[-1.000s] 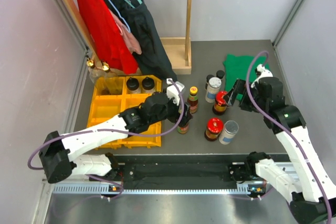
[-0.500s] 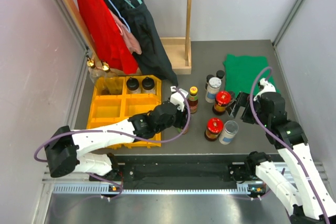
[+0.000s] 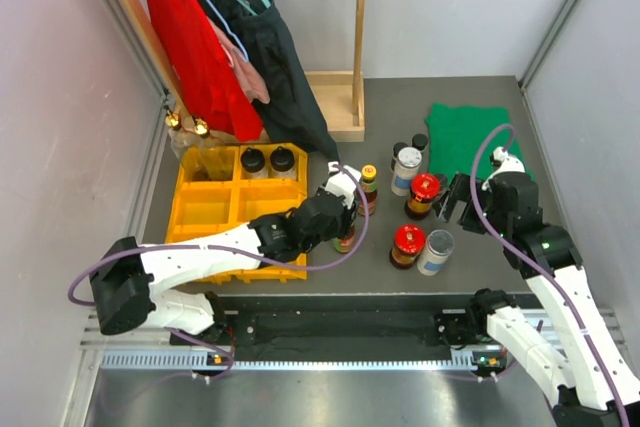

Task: Organize the condiment bottles
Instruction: Pick up the bottle from the center of the board, then place the bottle in the storage box.

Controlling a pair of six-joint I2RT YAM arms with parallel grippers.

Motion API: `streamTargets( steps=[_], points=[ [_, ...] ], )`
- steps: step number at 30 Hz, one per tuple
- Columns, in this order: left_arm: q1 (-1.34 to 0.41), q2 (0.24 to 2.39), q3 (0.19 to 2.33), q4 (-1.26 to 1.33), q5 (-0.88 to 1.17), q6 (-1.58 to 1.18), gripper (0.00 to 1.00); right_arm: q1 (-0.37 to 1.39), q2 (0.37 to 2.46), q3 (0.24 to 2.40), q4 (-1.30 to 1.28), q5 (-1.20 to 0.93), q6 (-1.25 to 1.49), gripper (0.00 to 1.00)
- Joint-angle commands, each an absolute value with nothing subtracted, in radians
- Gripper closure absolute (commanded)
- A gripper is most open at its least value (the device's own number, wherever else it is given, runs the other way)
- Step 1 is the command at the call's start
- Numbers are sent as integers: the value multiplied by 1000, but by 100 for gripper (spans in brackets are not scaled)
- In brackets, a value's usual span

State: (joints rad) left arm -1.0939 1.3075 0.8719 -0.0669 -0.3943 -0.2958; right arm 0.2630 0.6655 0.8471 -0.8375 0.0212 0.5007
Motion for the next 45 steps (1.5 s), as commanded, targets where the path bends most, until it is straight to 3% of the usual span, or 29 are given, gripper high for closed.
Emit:
streamTargets(
  steps=[1,16,28,36,45],
  points=[
    [-1094,1241,991,-112,-488,-252,100,250,672,903,-811,38,489,1],
    [-1057,1111,1132,-328,-1054,-287,100,249,664,910,-778,6,518,1],
    [-692,1069,1042,-348,-858,-456,100,250,686,873,-729,8,522,2],
    [-621,1106,954,-356,-793,-544,100,249,693,831,-706,11,500,2],
    [-618,1135,897,-376,-876,-623,100,250,677,781,-677,-14,472,2]
  ],
)
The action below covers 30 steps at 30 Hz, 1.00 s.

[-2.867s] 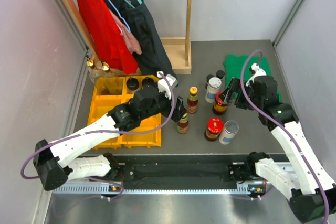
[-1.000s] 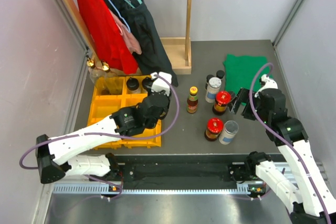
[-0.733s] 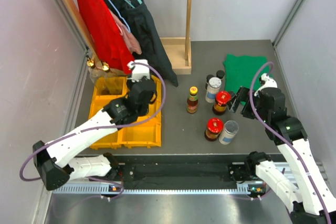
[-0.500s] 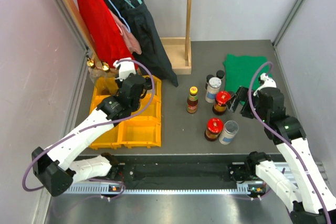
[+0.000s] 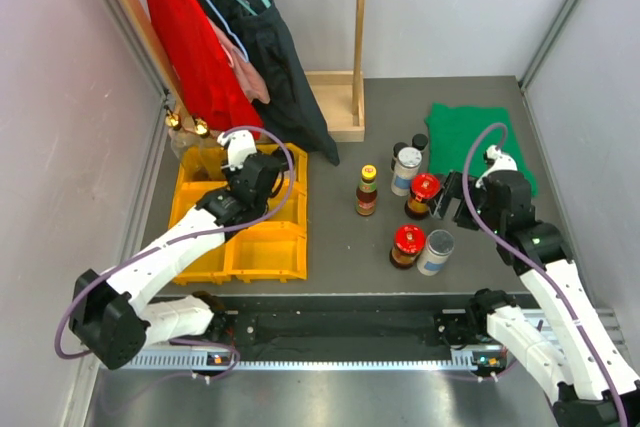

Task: Organize the condiment bottles
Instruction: Place the bottle in the storage box.

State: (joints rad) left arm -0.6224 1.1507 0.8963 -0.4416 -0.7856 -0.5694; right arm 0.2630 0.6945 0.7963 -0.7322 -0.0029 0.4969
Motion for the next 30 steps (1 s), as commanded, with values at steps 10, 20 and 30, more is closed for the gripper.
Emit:
streamTargets(
  steps=[10,20,30],
  points=[
    [-618,1143,856,-353,-931,-646,99,249,687,799,-663,-34,460,2],
    [-618,1137,821,-353,-922,-681,80,252,703,811,-623,-167,413,2],
    [-617,1098,854,-408,-893,-655,3,573,782,926,-482,-131,333,3]
  ],
)
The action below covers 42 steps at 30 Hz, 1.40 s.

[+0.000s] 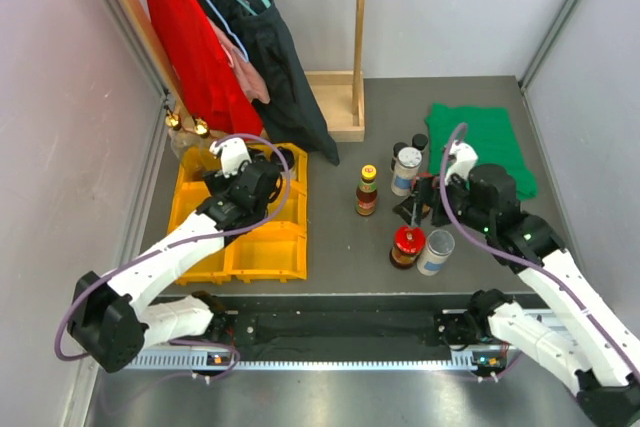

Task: Organize the condiment bottles
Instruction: Place the bottle in the storage box, then pick up the bottle from the center of the board.

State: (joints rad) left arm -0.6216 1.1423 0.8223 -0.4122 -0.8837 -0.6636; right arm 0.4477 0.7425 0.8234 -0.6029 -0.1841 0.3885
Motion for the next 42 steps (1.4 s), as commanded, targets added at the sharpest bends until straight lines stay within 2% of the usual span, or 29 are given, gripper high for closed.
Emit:
streamTargets(
  steps=[1,10,19,26,35,42],
  points=[
    [-618,1094,870,-422,-884,-652,1,621,804,940,-477,-88,328,3],
    [-617,1017,953,-557,-844,-635,1,680,991,1057,-451,69,328,3],
    [-618,845,927,-581,-765,-656,1,727,1193,1153,-454,216,316,5],
    [-618,778,945,-629,-790,-620,1,745,1359,1226,-454,250,334,7],
    [-617,735,934,-678,-772,-604,1,784,1479,1285,-495,304,348,17],
    [-617,718,945,-719,-776,-571,1,788,1512,1307,-546,353,364,33]
  ],
)
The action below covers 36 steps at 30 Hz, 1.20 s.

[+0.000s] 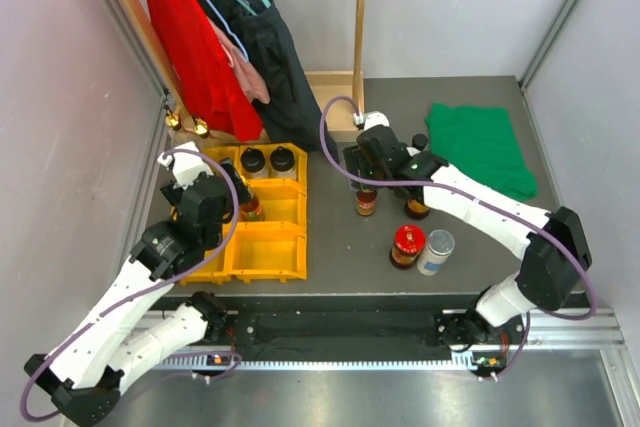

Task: Organize the condiment bottles
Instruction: Pick up the bottle from the center of the board.

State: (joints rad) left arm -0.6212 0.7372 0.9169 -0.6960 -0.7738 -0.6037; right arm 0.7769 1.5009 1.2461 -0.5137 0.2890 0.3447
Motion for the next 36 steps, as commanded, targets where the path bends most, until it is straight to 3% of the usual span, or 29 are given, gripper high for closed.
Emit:
streamTargets(
  steps=[1,7,13,16,23,29,36],
  points=[
    [-617,712,940,-719,-776,-571,1,788,1517,1312,-561,362,370,34],
    [-617,690,905,-695,-764,-558,1,788,1525,1307,-569,383,391,39],
    [-617,664,884,-684,-767,-548,1,802,1535,1318,-549,399,390,52],
    [-617,654,877,-684,-775,-540,1,808,1551,1338,-557,406,390,61],
    [-617,635,868,-683,-792,-532,1,860,1566,1408,-597,475,379,100],
    [-618,632,865,-683,-798,-529,1,931,1566,1531,-637,535,344,100],
    [-618,629,864,-686,-799,-528,1,1003,1580,1669,-604,424,291,100]
  ],
)
